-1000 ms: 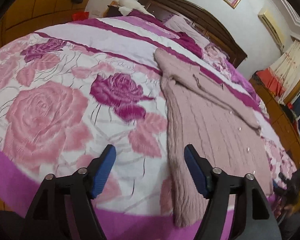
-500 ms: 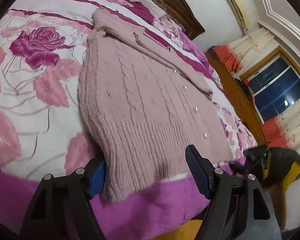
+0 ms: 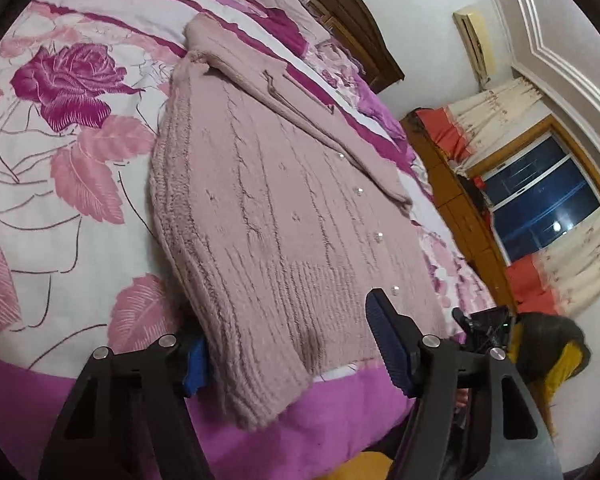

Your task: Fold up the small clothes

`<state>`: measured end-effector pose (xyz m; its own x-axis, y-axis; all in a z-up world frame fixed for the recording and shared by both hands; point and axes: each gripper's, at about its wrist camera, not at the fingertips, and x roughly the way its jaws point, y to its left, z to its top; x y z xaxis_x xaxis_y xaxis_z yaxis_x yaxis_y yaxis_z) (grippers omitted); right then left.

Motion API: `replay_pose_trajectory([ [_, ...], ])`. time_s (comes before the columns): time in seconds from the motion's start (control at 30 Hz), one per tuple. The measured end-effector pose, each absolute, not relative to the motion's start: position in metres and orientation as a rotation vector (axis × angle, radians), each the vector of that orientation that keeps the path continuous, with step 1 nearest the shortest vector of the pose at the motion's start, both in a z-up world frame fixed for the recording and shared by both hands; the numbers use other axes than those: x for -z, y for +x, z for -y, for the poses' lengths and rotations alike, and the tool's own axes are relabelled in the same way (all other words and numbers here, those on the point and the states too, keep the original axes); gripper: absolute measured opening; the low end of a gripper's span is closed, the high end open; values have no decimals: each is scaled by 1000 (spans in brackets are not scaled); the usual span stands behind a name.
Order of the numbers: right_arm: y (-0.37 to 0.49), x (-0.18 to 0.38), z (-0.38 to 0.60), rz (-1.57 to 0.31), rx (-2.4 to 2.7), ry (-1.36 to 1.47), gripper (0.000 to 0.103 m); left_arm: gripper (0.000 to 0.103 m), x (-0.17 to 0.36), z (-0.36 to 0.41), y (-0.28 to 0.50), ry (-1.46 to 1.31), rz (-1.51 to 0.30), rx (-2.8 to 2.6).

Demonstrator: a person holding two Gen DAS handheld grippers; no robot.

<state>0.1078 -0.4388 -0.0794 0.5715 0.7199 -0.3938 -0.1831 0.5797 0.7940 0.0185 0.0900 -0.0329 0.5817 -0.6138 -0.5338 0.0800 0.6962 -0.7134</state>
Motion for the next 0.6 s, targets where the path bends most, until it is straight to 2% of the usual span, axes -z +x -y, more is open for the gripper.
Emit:
replay_pose_trajectory([
  [0.13, 106, 83, 444, -803, -554, 770, 39, 35, 38, -98, 21, -755, -863, 408],
  [0.23, 102, 86, 448, -814, -531, 744, 26, 23, 41, -104, 18, -772, -862, 383],
  [0.3, 101, 87, 448, -820, -506, 729, 17, 8, 43, -105, 18, -755, -882, 356],
  [0.37, 100, 89, 450, -823, -494, 721, 10, 0, 46, -111, 16, -760, -896, 327],
  [0.47, 100, 86, 449, -816, -498, 708, 9, 0, 49, -119, 9, -820, -889, 320],
  [0.6, 95, 81, 446, -802, -517, 690, 8, 0, 43, -115, 3, -769, -864, 302],
])
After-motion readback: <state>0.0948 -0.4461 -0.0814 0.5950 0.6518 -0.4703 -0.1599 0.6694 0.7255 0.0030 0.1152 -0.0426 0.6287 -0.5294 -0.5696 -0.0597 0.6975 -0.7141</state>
